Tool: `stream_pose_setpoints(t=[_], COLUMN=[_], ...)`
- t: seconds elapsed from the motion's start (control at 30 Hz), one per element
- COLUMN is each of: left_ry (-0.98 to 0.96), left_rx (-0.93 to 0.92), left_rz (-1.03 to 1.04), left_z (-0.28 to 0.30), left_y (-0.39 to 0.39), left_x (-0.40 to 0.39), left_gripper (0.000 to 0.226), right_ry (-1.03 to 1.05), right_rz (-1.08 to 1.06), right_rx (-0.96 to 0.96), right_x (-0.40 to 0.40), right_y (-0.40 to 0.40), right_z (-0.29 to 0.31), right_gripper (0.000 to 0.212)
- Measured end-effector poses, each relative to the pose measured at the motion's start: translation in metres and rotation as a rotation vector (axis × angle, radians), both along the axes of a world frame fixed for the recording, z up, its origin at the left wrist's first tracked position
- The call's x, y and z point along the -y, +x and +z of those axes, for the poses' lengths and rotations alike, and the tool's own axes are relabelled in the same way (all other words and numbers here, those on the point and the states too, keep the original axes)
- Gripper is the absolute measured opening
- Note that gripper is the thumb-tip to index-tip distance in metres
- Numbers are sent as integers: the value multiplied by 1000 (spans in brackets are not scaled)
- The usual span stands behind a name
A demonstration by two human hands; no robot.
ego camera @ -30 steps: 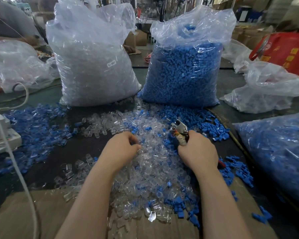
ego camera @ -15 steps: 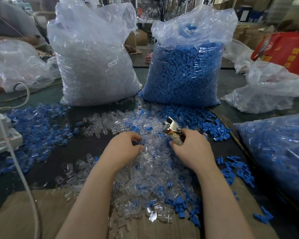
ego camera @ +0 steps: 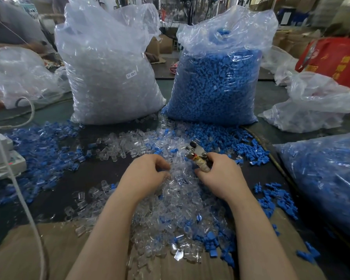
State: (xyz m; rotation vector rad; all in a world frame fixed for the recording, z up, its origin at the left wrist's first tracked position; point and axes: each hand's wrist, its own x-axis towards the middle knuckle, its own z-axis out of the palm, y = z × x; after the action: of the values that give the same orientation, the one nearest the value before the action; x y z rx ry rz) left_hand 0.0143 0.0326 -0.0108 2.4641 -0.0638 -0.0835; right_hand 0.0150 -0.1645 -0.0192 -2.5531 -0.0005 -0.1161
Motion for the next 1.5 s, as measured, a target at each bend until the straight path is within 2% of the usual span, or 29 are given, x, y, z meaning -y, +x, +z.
stream_pose_setpoints(t=[0.17,0.4,0.57,0.67,0.8,0.93,1.23,1.5], left_ry=[6,-156,-329,-357,-375,-405,-490,-591], left_rx=[19,25,43,43,52,11,-24,-29], left_rz=[10,122,187,196,229,225,224,237], left_z=[0,5,8,9,7,6,8,12], left_y=[0,-1,-3,-3,-3,-3,-4,-4], left_x=[1,0,-3,-2,0,-1,0,7], left_gripper=[17,13,12,11,12,10,9,5], right_ry=[-25,-58,37,51,29,-90,-170,-154], right_rz=[28,-19,-173,-235,-109,14,-82,-136], right_rx=[7,31,84,111,55,-57,-54,35], right_x=[-1,-2,-1,5,4,-5,-11,-10], right_y=[-1,1,1,1,-1,-2,-2,-2], right_z=[0,-4,-4,-2,1,1,0,-1], right_gripper=[14,17,19,14,18,20,9,25])
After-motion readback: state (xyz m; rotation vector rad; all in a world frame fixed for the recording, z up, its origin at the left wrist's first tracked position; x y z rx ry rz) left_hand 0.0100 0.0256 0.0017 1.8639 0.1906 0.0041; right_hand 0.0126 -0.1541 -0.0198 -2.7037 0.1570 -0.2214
